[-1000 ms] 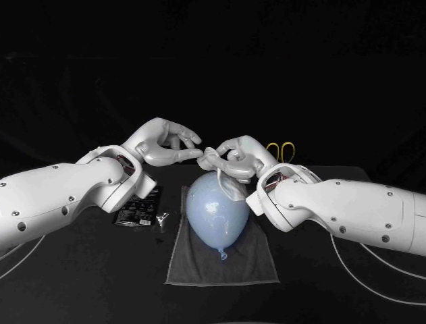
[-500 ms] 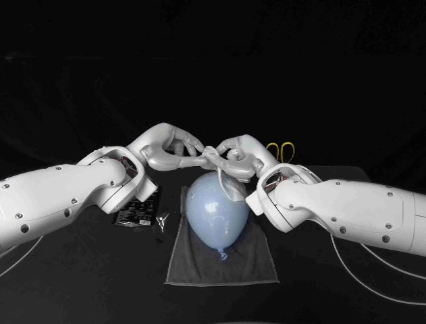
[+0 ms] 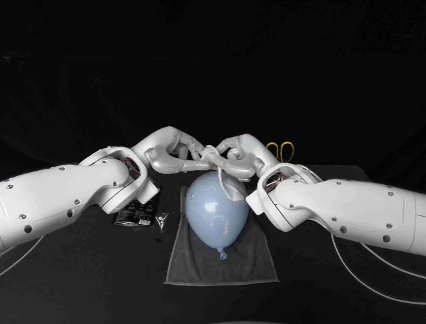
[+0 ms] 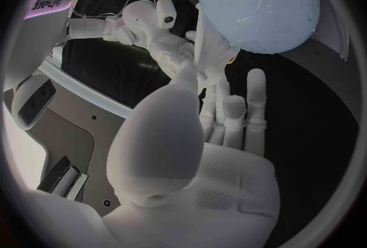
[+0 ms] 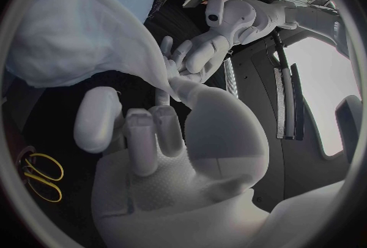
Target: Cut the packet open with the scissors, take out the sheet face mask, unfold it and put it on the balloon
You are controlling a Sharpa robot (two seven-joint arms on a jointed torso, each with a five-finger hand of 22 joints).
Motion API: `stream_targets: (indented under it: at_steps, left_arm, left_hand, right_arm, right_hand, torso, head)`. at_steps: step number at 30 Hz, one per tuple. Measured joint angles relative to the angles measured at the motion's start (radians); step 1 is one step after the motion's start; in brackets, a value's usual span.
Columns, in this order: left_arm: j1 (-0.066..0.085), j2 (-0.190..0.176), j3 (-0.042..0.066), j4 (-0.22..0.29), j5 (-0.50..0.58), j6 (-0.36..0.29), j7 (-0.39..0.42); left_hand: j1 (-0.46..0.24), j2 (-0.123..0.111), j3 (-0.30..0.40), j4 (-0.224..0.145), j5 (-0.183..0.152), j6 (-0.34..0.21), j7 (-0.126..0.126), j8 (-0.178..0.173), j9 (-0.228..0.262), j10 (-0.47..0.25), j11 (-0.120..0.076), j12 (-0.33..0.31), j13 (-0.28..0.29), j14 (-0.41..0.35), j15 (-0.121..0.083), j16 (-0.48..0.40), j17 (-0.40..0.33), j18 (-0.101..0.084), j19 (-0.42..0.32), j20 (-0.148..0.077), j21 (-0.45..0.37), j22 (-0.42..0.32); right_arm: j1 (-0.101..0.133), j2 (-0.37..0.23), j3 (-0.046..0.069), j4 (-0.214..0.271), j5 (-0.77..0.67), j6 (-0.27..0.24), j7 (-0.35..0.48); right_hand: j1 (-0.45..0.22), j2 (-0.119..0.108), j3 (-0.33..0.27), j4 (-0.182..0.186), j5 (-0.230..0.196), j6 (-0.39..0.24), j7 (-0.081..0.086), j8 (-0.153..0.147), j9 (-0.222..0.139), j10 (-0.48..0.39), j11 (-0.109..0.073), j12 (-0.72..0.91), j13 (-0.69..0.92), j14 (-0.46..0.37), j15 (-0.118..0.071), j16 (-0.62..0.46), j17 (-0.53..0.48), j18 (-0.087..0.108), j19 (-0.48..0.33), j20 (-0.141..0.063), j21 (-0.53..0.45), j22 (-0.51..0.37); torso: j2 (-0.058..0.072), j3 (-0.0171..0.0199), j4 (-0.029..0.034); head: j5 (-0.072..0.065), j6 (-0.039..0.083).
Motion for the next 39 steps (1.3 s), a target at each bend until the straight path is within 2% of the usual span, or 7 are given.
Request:
stream_targets:
  at_steps: [4,11,15,25,31,33,39]
  left_arm:
    - [0.000,0.003,0.000,-0.002,-0.001,0.003,-0.001]
    - [0.000,0.006,0.000,-0.004,0.000,0.002,-0.001]
    - [0.000,0.007,0.000,-0.005,0.003,-0.002,-0.001]
    - [-0.001,0.006,0.000,-0.006,0.021,-0.012,0.005]
    - [-0.001,-0.003,0.000,-0.005,0.037,-0.013,0.008]
    - [-0.001,-0.007,0.000,-0.004,0.045,-0.012,0.010]
    - [-0.001,-0.014,0.001,-0.002,0.069,-0.008,0.015]
  left_hand:
    - [0.035,0.035,0.003,-0.002,0.000,0.013,-0.005,0.005,-0.003,0.000,0.000,0.000,0.000,0.005,-0.005,0.004,0.007,0.000,0.000,0.000,0.005,0.002]
    - [0.125,0.113,0.075,-0.010,0.000,0.062,-0.017,0.024,-0.008,0.018,-0.018,-0.008,-0.007,0.034,-0.018,0.008,0.043,-0.001,0.005,-0.005,0.019,0.010]
    - [0.148,0.135,0.109,-0.008,0.000,0.080,-0.018,0.032,-0.010,0.028,-0.027,-0.020,-0.014,0.052,-0.024,0.014,0.067,-0.001,0.009,-0.013,0.032,0.017]
    - [0.149,0.142,0.220,0.007,-0.002,0.067,-0.019,0.051,0.006,0.047,-0.036,-0.040,-0.026,0.068,-0.031,0.014,0.086,-0.002,0.003,-0.025,0.055,0.033]
    - [0.104,0.145,0.302,0.009,-0.001,0.045,-0.016,0.051,0.009,0.046,-0.035,-0.044,-0.025,0.071,-0.028,0.014,0.086,-0.003,0.000,-0.029,0.058,0.036]
    - [0.079,0.144,0.343,0.010,-0.001,0.037,-0.015,0.051,0.009,0.037,-0.026,-0.043,-0.020,0.071,-0.028,0.014,0.083,-0.003,-0.004,-0.025,0.058,0.038]
    - [-0.030,0.097,0.518,-0.005,-0.001,0.033,-0.017,0.051,0.003,0.021,-0.018,-0.022,-0.002,0.065,-0.022,0.015,0.080,-0.003,-0.013,-0.016,0.065,0.042]
  right_arm:
    - [0.000,-0.002,0.000,0.003,0.000,0.000,0.001]
    - [0.000,-0.006,0.000,0.006,0.000,0.000,0.003]
    - [0.000,-0.007,0.000,0.006,0.000,0.000,0.005]
    - [0.000,-0.008,0.000,0.005,0.000,0.001,0.006]
    - [0.000,-0.009,0.000,0.001,-0.001,0.001,0.006]
    - [0.000,-0.010,0.000,-0.001,-0.001,0.001,0.006]
    - [0.000,-0.012,0.000,-0.004,-0.001,0.001,0.005]
  right_hand:
    - [0.000,0.000,0.000,0.000,0.000,0.000,0.000,0.000,0.000,0.000,0.000,0.004,0.000,0.000,0.000,0.000,0.000,0.000,0.000,0.000,0.000,0.000]
    - [0.000,0.000,0.000,0.000,-0.003,0.000,0.000,0.000,0.000,0.000,0.000,0.004,0.000,0.000,0.000,-0.003,0.001,0.000,0.000,0.000,0.000,0.000]
    - [0.000,0.000,0.000,0.000,-0.005,0.000,0.000,0.000,0.000,0.000,0.000,0.004,0.000,0.000,0.000,0.000,0.001,0.000,0.000,0.000,0.000,0.000]
    - [0.000,0.000,0.000,0.000,-0.005,0.000,0.000,0.000,0.000,0.000,0.000,0.004,-0.001,0.000,0.000,0.000,0.000,0.000,0.000,0.000,0.000,0.001]
    - [0.000,0.000,-0.003,0.003,-0.005,0.000,0.000,0.000,0.000,0.000,0.000,0.003,-0.001,0.000,0.000,0.000,0.000,0.000,-0.002,0.002,0.000,0.001]
    - [0.000,0.000,-0.003,0.003,-0.005,0.000,0.000,0.000,0.000,0.000,0.000,0.003,0.000,0.000,0.000,0.000,0.000,0.000,-0.002,0.002,0.000,0.001]
    - [0.003,0.003,-0.003,0.003,-0.005,0.000,0.000,0.000,0.000,0.000,0.000,0.002,0.000,0.000,0.000,-0.001,0.000,-0.001,-0.002,0.002,0.000,0.000]
  torso:
    - [0.000,0.0001,-0.0001]
    - [0.000,0.0004,-0.0002]
    - [0.000,0.0004,-0.0001]
    - [0.000,0.0000,0.0005]
    - [0.000,-0.0002,0.0006]
    - [0.000,-0.0002,0.0006]
    - [0.000,-0.0002,0.0007]
  head:
    - [0.000,0.000]
    - [-0.001,-0.001]
    - [-0.002,-0.001]
    - [-0.002,0.000]
    - [-0.003,0.001]
    - [-0.003,0.001]
    - [-0.003,0.000]
